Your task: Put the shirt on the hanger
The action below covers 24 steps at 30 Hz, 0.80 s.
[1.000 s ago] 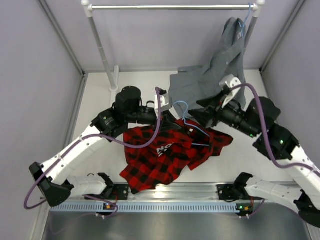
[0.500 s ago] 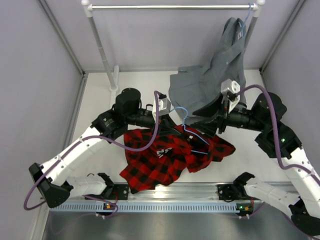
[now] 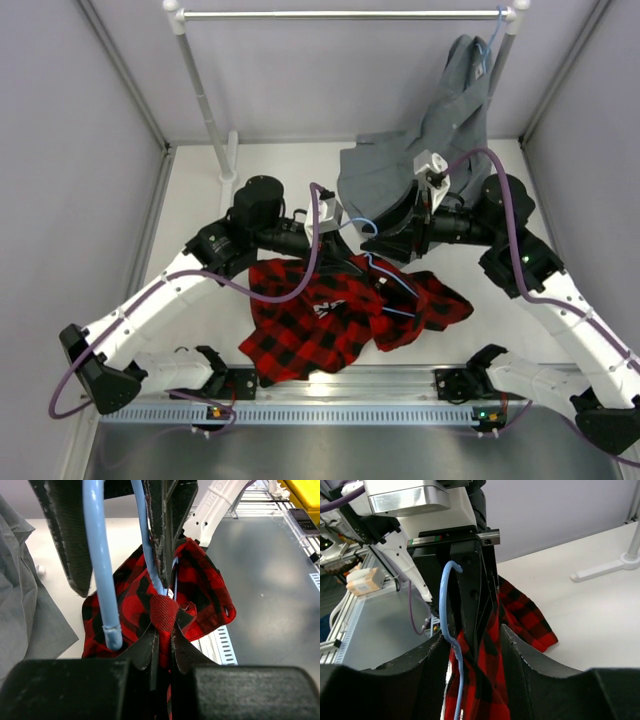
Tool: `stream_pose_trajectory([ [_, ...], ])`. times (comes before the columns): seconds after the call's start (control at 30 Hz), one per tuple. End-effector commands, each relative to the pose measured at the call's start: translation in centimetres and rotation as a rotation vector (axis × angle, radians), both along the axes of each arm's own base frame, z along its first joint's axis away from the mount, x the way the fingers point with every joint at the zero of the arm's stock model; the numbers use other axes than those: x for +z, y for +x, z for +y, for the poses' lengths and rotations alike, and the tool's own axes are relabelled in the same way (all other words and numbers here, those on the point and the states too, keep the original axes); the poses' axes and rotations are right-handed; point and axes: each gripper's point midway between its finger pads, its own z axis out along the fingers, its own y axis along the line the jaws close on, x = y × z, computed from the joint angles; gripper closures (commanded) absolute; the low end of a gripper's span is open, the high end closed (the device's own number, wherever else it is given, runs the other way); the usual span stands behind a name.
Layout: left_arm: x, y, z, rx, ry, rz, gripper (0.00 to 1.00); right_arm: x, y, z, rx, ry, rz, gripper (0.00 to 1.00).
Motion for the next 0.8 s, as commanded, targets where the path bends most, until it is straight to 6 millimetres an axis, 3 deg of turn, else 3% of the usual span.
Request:
stream_pose_trajectory([
  [0.0,2.5,-0.3,-0.4,-0.044,-0.081,-0.063,1.00,3.2,-1.3,0.3,0.076,0.105,-0.090,0.62],
  [0.17,2.6,0.0,-0.6,-0.026,-0.079,-0.067,1.00,2.9,-1.5,0.9,0.105,0.118,-0.098,0.81],
  [0.4,3.1,1.1,-0.5,0.047,-0.078,-0.074,0.98,1.6,-1.5,1.2,0.108,0.117,-0.104,1.00],
  [0.53,3.1,1.9,-0.1,0.119,-0.076,-0.091,0.70,2.9,-0.8,-0.1,-0.014,0.170,-0.165,1.00],
  [0.57,3.1,2.3,0.0,0.148,-0.073,-0.091,0.59,3.1,-0.6,-0.3,-0.043,0.177,-0.170,1.00],
  [0.67,3.4,3.5,0.6,0.244,-0.074,-0.110,0.48,4.0,-0.6,-1.1,-0.085,0.198,-0.217,1.00],
  [0.7,3.6,3.6,0.8,0.259,-0.077,-0.117,0.29,4.1,-0.6,-1.2,-0.092,0.197,-0.224,1.00],
  [0.73,3.9,4.1,1.0,0.294,-0.080,-0.127,0.02,4.4,-0.3,-1.7,-0.128,0.206,-0.231,1.00],
  [0.77,4.5,4.2,1.5,0.324,-0.094,-0.140,0.02,4.1,-0.1,-1.8,-0.143,0.202,-0.232,1.00],
])
